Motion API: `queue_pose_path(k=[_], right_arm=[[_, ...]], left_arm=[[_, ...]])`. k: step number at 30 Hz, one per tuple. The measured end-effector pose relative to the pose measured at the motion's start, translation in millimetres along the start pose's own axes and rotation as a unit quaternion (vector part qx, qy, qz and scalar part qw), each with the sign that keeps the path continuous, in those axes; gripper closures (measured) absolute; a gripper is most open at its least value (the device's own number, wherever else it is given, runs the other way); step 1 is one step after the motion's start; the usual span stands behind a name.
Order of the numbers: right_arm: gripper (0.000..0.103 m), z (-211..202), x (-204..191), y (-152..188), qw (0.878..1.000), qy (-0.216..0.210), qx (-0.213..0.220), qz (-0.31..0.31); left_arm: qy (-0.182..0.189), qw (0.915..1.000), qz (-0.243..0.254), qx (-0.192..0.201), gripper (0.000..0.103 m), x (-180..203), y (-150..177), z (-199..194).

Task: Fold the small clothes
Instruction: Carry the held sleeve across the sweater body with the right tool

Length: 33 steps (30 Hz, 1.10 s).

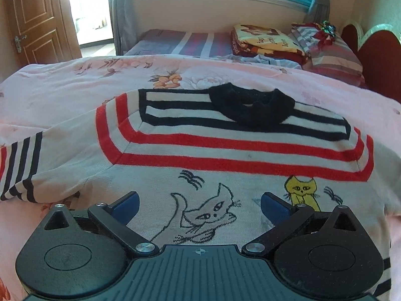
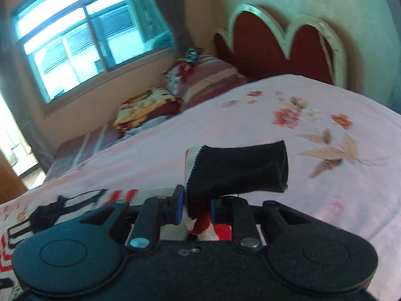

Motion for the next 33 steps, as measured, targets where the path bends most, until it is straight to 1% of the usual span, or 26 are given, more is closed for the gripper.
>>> queue_pose_path(k=[3,5,7,9,10,11,12,14,15,16,18,19,21,22,23,24,25,26,27,29,31,32,33], right_arm=[[0.084,6.6,-71.2,13.0,0.996,-0.082,-0.024,-0.027],[0.083,15.2,-117.1,33.8,0.989,-0.127,-0.058,-0.048],[0.077,25.7,-152.5,61.4,0.979,-0.161,-0.104,-0.065],[0.07,35.4,-174.8,89.3,0.97,-0.175,-0.146,-0.082],[0.053,37.2,-184.3,101.8,0.966,-0.177,-0.164,-0.088],[0.035,38.0,-188.2,108.7,0.965,-0.177,-0.173,-0.092],[0.031,33.3,-191.4,113.4,0.965,-0.175,-0.172,-0.096],[0.03,15.1,-189.0,110.6,0.966,-0.179,-0.16,-0.096],[0.03,6.1,-183.1,104.1,0.969,-0.177,-0.148,-0.093],[0.03,-4.3,-174.7,97.6,0.972,-0.168,-0.134,-0.092],[0.024,-20.5,-156.5,86.8,0.979,-0.139,-0.112,-0.099],[0.022,-27.8,-146.0,82.9,0.981,-0.124,-0.106,-0.1],[0.021,-36.9,-122.1,80.1,0.986,-0.097,-0.104,-0.092],[0.021,-40.5,-111.6,80.4,0.988,-0.083,-0.103,-0.084],[0.021,-44.8,-101.3,81.0,0.989,-0.071,-0.104,-0.078],[0.021,-48.4,-93.1,82.0,0.99,-0.061,-0.103,-0.074],[0.021,-50.6,-86.2,84.8,0.991,-0.05,-0.103,-0.073],[0.021,-51.7,-80.6,88.0,0.991,-0.04,-0.103,-0.072],[0.021,-51.9,-75.2,90.4,0.991,-0.032,-0.106,-0.069],[0.022,-47.8,-68.2,95.9,0.991,-0.022,-0.114,-0.059],[0.023,-43.8,-65.4,99.3,0.992,-0.015,-0.116,-0.054],[0.023,-41.7,-64.8,100.4,0.992,-0.012,-0.116,-0.056],[0.023,-39.2,-64.8,101.5,0.991,-0.01,-0.116,-0.057]], left_arm=[[0.002,0.9997,-0.023,0.0,0.0,-14.1,-9.5,-0.9],[0.007,0.9994,-0.034,-0.005,0.0,-22.5,-11.9,0.2],[0.015,0.999,-0.041,-0.01,0.0,-29.1,-11.2,3.0],[0.036,0.9978,-0.049,-0.027,0.0,-32.2,-7.4,10.7],[0.054,0.9962,-0.057,-0.038,0.0,-32.7,-4.4,15.3],[0.07,0.9945,-0.064,-0.045,0.0,-32.5,-2.1,19.7],[0.087,0.9923,-0.071,-0.052,0.0,-31.3,0.5,24.2],[0.123,0.9866,-0.084,-0.067,0.0,-26.4,5.9,33.6],[0.14,0.983,-0.091,-0.076,0.0,-22.4,9.4,38.0],[0.156,0.9791,-0.099,-0.086,0.0,-18.5,12.4,43.3],[0.184,0.97,-0.119,-0.106,0.0,-7.6,20.3,53.0],[0.189,0.9684,-0.123,-0.106,0.0,-3.0,22.0,56.7],[0.195,0.9693,-0.114,-0.097,0.001,8.8,22.4,60.7],[0.201,0.9683,-0.112,-0.096,0.001,15.2,22.0,61.3],[0.207,0.9675,-0.11,-0.095,0.005,20.4,21.8,62.2],[0.214,0.9661,-0.109,-0.094,0.015,26.3,22.6,59.5],[0.226,0.9632,-0.105,-0.102,0.036,33.2,24.3,59.8],[0.235,0.9598,-0.106,-0.112,0.043,39.7,26.6,62.1],[0.237,0.9586,-0.108,-0.115,0.043,43.8,28.7,61.3],[0.236,0.9594,-0.109,-0.109,0.043,50.6,29.1,61.9],[0.236,0.9569,-0.131,-0.108,0.043,52.3,27.9,64.6],[0.239,0.9547,-0.142,-0.105,0.049,53.5,27.0,65.9],[0.243,0.9525,-0.152,-0.103,0.064,55.0,26.6,67.4]])
Point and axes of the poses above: each gripper's, at about its wrist camera, not at the fingertips, and z roughly the way its jaws point, x to its right, y to its underside, the point moved 4 cm from there along z, roughly the way its jaws point, and after that the axes turned 8 degrees about x, right-handed, at the moved point
